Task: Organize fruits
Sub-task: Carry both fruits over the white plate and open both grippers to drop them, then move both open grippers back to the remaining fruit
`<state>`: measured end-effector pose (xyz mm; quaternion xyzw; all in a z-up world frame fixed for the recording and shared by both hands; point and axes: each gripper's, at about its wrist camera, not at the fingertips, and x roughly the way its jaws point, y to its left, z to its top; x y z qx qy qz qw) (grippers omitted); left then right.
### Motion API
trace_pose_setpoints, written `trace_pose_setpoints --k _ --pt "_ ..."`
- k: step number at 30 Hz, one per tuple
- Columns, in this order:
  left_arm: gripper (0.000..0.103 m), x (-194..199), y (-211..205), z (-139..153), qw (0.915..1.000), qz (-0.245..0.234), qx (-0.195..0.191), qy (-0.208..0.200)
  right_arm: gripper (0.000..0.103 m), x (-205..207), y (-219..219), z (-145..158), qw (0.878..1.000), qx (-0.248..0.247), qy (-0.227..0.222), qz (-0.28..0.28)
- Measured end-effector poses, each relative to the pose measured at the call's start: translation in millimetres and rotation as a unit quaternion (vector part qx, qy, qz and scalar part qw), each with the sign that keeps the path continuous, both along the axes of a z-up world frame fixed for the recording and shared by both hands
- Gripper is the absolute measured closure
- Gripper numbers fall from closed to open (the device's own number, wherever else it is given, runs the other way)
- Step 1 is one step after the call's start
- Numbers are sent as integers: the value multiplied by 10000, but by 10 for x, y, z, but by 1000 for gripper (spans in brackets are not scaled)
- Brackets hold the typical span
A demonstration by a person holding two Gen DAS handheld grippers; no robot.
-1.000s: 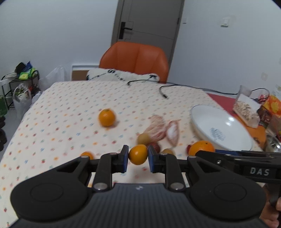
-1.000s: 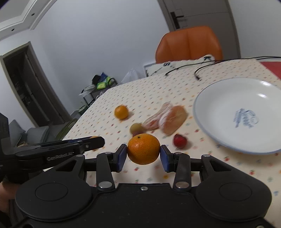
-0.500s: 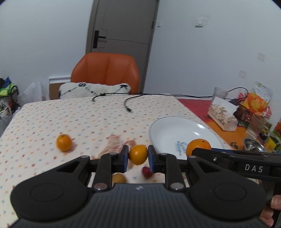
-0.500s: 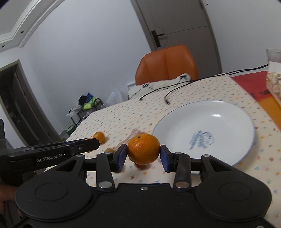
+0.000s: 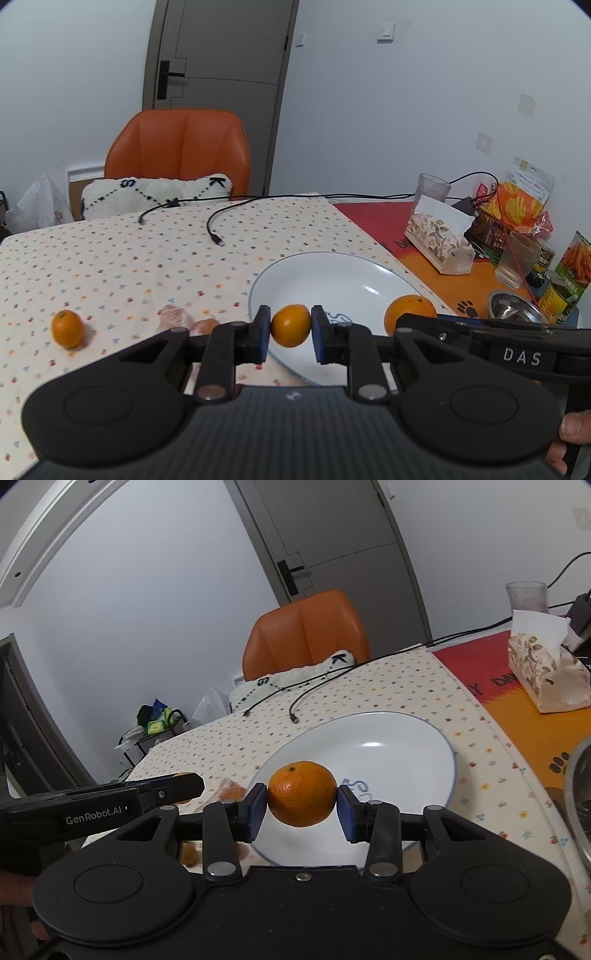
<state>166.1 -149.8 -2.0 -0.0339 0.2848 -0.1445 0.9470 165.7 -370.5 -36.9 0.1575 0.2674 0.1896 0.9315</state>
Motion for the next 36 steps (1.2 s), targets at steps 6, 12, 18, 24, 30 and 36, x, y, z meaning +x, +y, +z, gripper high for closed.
trace_pose_setpoints --k 6,12,18,24,30,36 --pt "81 143 -101 -38 9999 -81 9 86 64 46 -76 -21 10000 -13 48 -46" --pt "81 295 -186 -162 9994 -199 7 283 64 139 -82 -97 9998 -72 160 -66" --pt "81 407 -271 -284 9983 -324 68 486 64 197 -129 -174 9994 -122 260 -191" --pt "81 461 -279 -338 9981 -273 108 546 63 254 -148 -227 9991 -145 347 -211" --pt "76 437 -195 -280 9986 -129 94 509 60 265 -132 -237 9987 -216 383 -241" --pt "57 352 -52 -192 9990 -14 -41 446 60 224 -96 -182 9992 -185 286 -201"
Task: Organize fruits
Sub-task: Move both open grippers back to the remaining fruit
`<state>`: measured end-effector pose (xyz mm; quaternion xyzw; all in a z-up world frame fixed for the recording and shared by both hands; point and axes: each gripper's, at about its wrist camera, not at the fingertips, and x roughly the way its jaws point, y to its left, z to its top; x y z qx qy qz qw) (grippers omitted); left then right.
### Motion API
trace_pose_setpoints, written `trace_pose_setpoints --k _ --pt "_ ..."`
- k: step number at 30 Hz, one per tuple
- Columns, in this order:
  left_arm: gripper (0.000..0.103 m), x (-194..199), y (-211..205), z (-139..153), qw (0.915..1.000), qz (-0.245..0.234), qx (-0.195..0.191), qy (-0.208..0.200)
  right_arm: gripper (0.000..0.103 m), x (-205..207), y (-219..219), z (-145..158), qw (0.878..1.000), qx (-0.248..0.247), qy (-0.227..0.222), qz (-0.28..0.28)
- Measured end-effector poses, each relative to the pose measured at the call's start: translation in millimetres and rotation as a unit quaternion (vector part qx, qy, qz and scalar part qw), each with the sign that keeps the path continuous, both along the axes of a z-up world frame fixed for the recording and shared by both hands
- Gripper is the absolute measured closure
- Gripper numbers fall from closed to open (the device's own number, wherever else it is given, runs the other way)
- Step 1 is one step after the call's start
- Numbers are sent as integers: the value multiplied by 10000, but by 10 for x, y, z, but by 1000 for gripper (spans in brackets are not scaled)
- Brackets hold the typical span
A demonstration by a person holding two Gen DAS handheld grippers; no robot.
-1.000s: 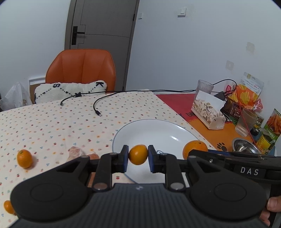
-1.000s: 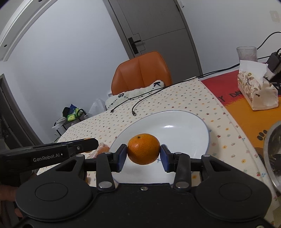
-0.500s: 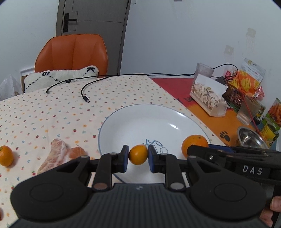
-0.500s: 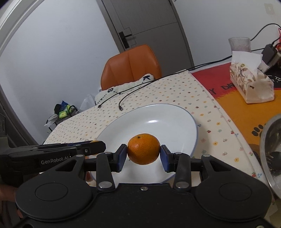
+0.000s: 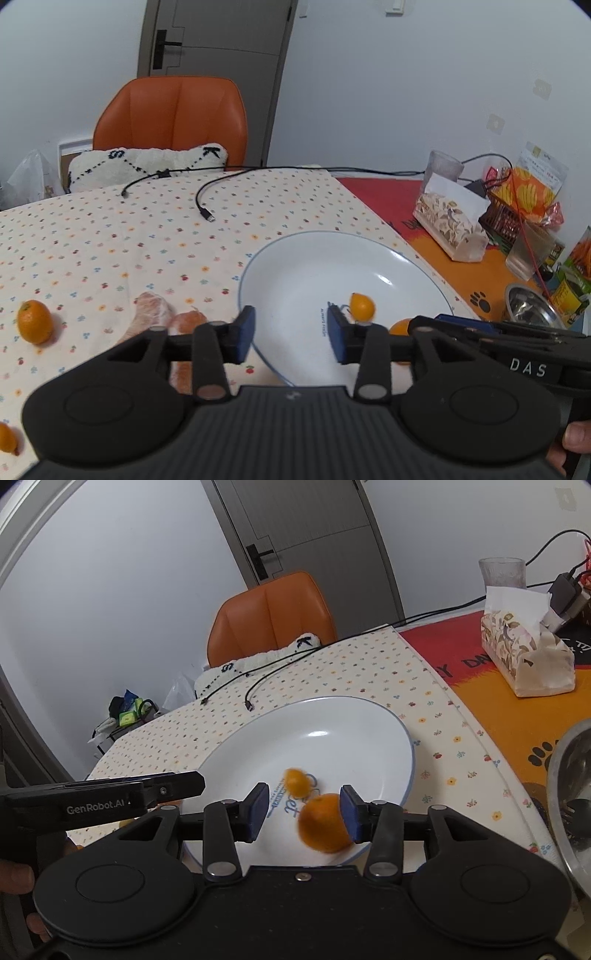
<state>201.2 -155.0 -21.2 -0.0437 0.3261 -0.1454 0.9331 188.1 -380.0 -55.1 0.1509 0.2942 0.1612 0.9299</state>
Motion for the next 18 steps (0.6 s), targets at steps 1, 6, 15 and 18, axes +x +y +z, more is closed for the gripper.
trace_pose_setpoints --k 1,6,15,18 --pt "52 -14 27 12 10000 37 -8 -8 59 -10 12 9 10000 3 -9 20" --pt "43 -73 193 47 9997 254 -67 -8 54 -45 93 50 9999 17 -64 141" --pt "26 -216 500 59 9973 725 115 -33 47 -102 295 90 9992 52 -121 384" --pt "24 -267 595 60 9964 826 166 -39 43 -121 374 105 9989 57 -153 445"
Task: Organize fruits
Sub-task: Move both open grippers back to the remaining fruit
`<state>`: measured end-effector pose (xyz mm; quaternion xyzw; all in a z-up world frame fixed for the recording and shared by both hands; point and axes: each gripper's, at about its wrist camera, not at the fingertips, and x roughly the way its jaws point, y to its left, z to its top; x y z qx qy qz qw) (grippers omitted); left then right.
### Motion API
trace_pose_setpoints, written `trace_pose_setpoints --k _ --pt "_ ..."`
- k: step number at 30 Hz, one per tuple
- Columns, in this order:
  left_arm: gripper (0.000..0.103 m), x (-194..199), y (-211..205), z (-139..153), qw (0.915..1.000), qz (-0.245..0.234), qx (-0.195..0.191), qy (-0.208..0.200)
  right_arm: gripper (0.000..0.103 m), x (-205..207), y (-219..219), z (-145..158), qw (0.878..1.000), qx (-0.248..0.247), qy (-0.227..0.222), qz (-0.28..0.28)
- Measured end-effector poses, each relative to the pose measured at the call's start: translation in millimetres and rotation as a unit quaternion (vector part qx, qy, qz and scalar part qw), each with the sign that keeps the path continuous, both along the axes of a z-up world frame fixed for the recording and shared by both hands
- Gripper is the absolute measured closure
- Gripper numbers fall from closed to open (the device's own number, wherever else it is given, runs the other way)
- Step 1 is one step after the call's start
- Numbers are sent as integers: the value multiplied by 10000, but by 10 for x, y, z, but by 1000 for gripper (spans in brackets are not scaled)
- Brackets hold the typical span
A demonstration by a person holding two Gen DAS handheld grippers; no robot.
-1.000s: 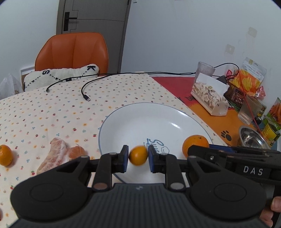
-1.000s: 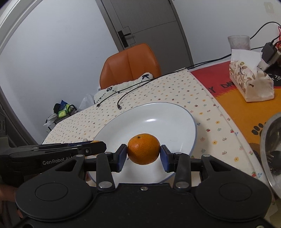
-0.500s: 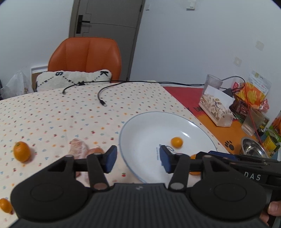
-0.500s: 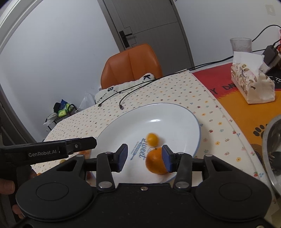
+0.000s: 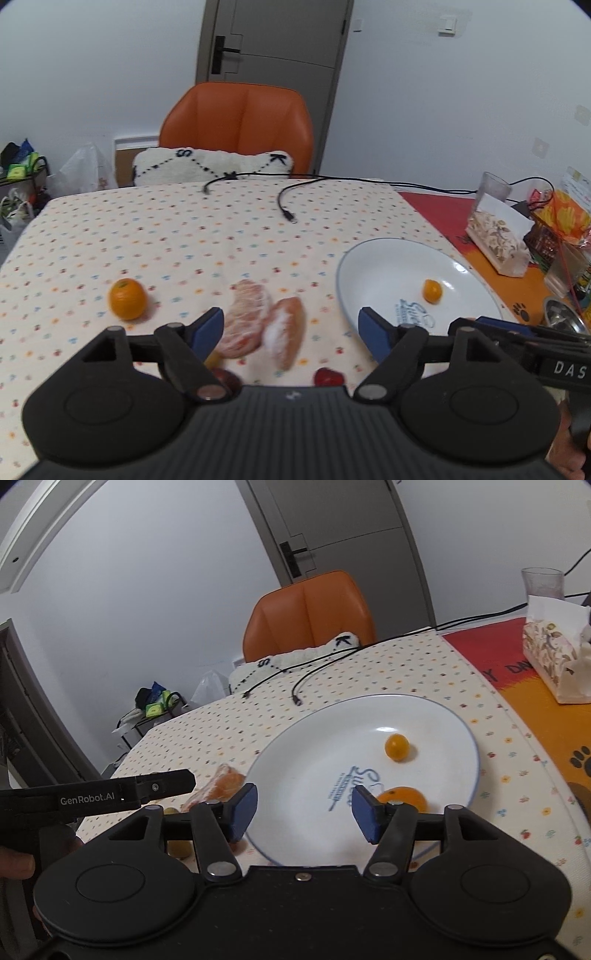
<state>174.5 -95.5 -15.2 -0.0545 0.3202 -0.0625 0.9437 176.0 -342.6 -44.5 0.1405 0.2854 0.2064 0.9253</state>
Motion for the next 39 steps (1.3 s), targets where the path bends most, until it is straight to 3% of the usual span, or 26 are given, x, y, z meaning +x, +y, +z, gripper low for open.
trace_pose_setpoints --k 6,20,39 --pt "21 -118 162 13 9998 161 37 -87 41 -21 111 17 10000 20 -17 85" --pt "16 -369 655 -147 9979 645 24 35 13 -112 411 27 9997 7 -126 230" --pt "16 -684 1308 -391 9932 1143 -148 159 8 -205 907 -58 9958 -248 -16 883"
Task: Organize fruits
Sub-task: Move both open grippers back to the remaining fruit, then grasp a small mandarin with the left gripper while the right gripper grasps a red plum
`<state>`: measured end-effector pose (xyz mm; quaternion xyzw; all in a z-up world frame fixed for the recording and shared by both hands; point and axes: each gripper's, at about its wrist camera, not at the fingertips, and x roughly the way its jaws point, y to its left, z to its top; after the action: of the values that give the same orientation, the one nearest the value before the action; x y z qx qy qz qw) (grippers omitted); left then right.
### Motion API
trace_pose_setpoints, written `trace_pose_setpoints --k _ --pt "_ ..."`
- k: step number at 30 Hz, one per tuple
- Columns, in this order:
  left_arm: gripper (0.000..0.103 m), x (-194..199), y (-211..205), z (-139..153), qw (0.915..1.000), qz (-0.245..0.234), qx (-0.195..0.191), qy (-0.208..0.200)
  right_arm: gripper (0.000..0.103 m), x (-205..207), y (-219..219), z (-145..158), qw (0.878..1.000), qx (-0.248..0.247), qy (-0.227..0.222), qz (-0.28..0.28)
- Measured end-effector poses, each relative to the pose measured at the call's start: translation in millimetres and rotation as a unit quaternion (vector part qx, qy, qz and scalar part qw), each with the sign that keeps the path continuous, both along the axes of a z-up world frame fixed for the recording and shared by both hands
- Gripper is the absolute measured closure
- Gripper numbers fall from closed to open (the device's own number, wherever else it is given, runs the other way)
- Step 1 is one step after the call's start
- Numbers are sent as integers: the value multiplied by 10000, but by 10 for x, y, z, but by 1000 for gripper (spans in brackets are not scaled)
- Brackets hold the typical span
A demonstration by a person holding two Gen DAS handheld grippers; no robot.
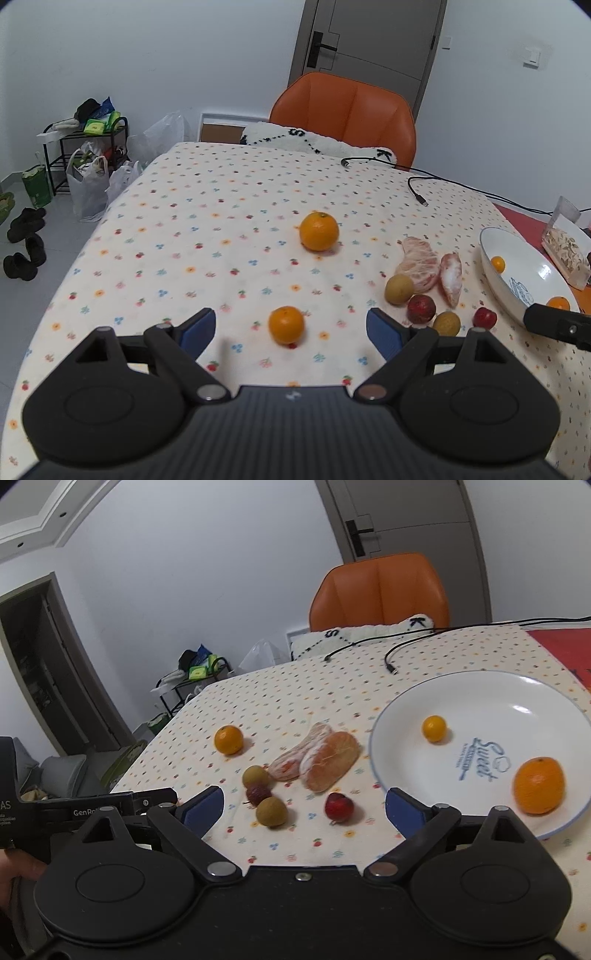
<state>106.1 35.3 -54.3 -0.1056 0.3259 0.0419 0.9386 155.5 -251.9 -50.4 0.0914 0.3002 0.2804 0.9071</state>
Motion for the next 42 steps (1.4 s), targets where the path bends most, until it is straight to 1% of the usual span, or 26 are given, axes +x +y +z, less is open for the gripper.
trace_pose_setpoints --k 3,8,9,11,13,21,22,24,26,27,29,33,34,35,36,37,39,42 --pt "16 -23 32 -4 10000 -12 10 -19 11 22 62 -41 10000 -4 62 41" --pt "16 -28 87 -21 10000 -69 -39 -34 28 73 103 -144 9997 -92 232 -86" --pt "17 -26 97 -25 10000 -73 -58 -36 30 78 105 -161 9996 -114 249 -118" --pt "17 -15 108 -33 9999 -83 -102 -35 37 88 115 -190 9993 -162 275 -175" --pt "18 -3 111 -39 9998 -117 -154 -41 41 100 127 -213 9991 -220 294 -226" --pt "19 41 100 -67 9995 -254 -181 -64 52 176 208 -282 9978 -458 281 -385" --pt "20 51 98 -76 9995 -266 -182 -61 54 179 224 -287 9977 -495 259 -392" --pt "23 77 93 -100 9994 -283 -180 -38 55 180 258 -294 9975 -557 205 -389" --pt "29 105 98 -124 9994 -271 -198 -13 56 182 302 -302 9969 -665 158 -391" --pt "30 118 102 -136 9994 -262 -211 0 56 186 319 -307 9966 -706 143 -393" --pt "39 148 108 -164 9994 -246 -225 38 58 192 338 -313 9962 -751 114 -420" --pt "52 177 98 -187 9997 -219 -139 40 63 206 380 -319 9952 -838 45 -505" --pt "59 182 101 -187 9997 -210 -136 34 69 212 380 -319 9952 -836 42 -516" --pt "69 192 108 -186 9997 -192 -136 43 76 216 373 -319 9952 -827 49 -525" --pt "75 200 116 -183 9997 -185 -148 55 80 222 365 -318 9954 -802 68 -526" --pt "81 205 127 -180 9996 -208 -200 70 80 227 351 -316 9958 -756 94 -515" --pt "81 200 136 -166 9995 -195 -253 57 81 215 325 -305 9966 -668 117 -474" --pt "81 186 105 -126 9995 -211 -218 7 81 175 292 -271 9972 -601 84 -438"
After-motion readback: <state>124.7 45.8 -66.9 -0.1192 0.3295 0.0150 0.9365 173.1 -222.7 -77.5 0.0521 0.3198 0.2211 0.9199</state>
